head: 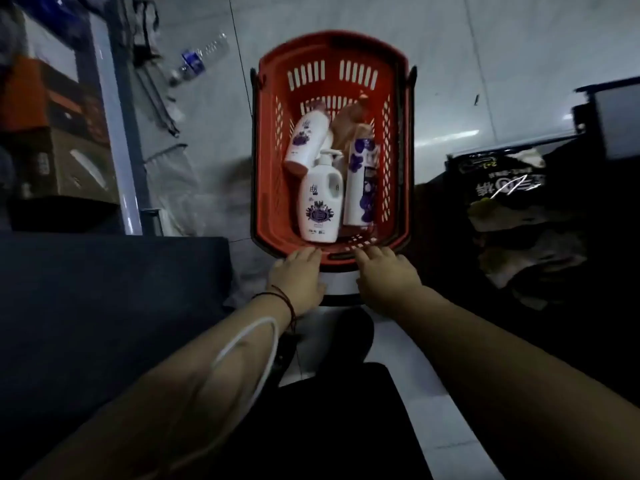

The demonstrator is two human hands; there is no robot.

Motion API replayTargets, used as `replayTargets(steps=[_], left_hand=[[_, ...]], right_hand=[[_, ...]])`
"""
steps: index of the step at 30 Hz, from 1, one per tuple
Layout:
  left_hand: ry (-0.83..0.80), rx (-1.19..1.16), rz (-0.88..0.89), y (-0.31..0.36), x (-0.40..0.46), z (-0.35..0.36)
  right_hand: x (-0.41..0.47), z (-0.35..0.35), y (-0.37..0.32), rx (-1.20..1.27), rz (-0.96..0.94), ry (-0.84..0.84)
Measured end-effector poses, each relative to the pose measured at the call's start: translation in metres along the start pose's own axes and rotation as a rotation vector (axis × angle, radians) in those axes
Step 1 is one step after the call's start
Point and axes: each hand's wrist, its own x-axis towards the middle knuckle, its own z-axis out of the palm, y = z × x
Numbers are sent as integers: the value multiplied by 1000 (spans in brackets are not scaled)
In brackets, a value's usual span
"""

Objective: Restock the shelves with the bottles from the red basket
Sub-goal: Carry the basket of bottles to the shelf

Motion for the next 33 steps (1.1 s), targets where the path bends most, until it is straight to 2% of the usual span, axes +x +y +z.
replayTargets(steps=[3, 7, 10, 14, 16, 18, 24, 27, 29, 31, 33], left_hand=[[63, 106, -28, 0, 36, 22], [17, 167, -40, -3, 65, 51], [96, 193, -64, -5, 70, 59], [150, 185, -80, -1, 69, 56], [157, 164, -107, 2, 66, 60], [149, 139, -118, 4, 59, 67], [106, 162, -106, 15, 26, 99], [134, 197, -47, 17, -1, 127], [126, 179, -18, 16, -18, 152], [116, 185, -3, 18, -33, 175], [94, 166, -15, 21, -48, 197]], right_hand=[[32, 28, 6, -24, -9, -30], [62, 59, 8, -127, -49, -88], [67, 70, 5, -160, -56, -25], [68, 66, -1, -251, -64, 190], [69, 72, 0, -211, -95, 187], [67, 84, 0, -164, -91, 106], [32, 119, -1, -217, -58, 45], [3, 142, -7, -168, -24, 54], [-18, 161, -15, -211, -7, 209], [-39, 178, -17, -201, 26, 285], [-60, 203, -20, -156, 22, 189]])
